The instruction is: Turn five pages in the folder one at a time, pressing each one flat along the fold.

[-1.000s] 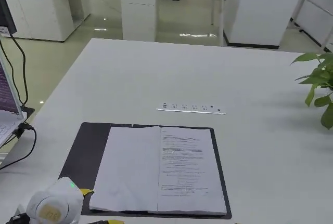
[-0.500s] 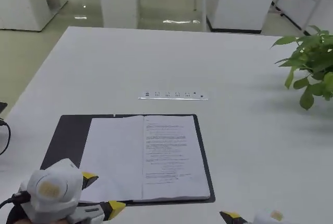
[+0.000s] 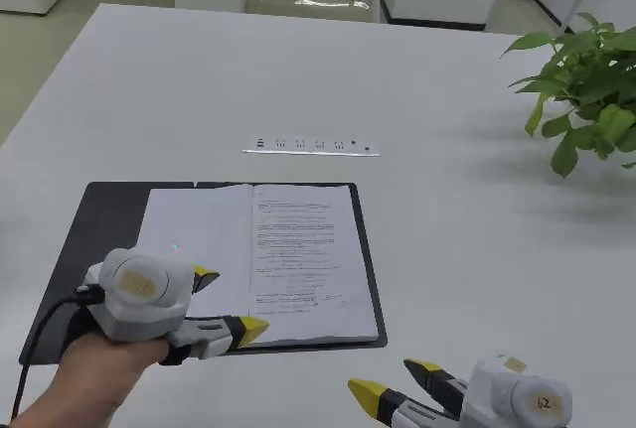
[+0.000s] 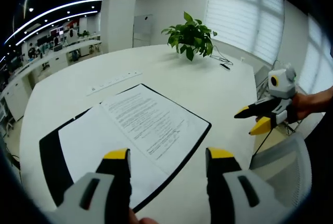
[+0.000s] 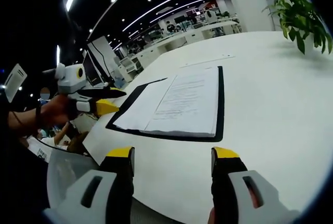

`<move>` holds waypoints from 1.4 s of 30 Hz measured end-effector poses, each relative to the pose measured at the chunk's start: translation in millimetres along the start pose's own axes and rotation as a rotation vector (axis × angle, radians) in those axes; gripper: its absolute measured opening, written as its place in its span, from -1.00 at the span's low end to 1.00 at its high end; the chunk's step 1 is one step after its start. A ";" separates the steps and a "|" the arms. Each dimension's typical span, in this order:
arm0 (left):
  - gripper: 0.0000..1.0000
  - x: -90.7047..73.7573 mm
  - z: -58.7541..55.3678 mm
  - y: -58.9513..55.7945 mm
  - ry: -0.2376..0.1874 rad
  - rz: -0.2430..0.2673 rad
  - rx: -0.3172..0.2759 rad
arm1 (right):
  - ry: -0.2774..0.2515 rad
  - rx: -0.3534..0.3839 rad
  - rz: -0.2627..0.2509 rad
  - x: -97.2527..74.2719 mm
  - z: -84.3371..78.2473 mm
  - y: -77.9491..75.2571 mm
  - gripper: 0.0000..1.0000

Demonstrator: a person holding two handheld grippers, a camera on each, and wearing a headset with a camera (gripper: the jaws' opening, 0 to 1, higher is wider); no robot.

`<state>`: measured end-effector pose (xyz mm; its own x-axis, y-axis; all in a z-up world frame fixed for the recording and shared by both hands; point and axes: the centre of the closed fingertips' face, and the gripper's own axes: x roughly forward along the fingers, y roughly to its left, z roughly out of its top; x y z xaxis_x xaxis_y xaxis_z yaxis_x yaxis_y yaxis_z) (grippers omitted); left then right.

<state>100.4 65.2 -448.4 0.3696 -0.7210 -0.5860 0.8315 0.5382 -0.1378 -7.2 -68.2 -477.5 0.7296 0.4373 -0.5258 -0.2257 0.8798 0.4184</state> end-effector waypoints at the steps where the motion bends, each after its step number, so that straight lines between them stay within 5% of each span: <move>1: 0.14 3.7 0.6 -0.9 0.000 -0.003 -0.001 | 0.002 0.002 -0.001 -0.1 -0.9 -0.5 0.16; 13: 0.17 47.9 11.7 -23.5 0.005 -0.054 0.059 | 0.019 -0.007 -0.008 -2.4 -5.8 -0.3 0.17; 22: 0.21 86.8 17.4 -36.4 -0.004 -0.063 0.025 | 0.027 0.001 -0.013 -2.8 -10.0 -2.3 0.17; 33: 0.26 123.3 -4.7 -49.5 0.066 -0.041 0.057 | 0.039 0.014 -0.009 -5.7 -14.4 -3.7 0.17; 42: 0.29 148.9 -10.5 -49.2 0.078 0.004 -0.001 | 0.059 0.027 -0.003 -4.9 -20.1 -6.0 0.16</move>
<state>110.1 -64.1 -537.3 0.3399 -0.6827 -0.6469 0.8293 0.5420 -0.1362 -22.4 -72.0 -492.3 0.6908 0.4458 -0.5693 -0.2054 0.8758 0.4367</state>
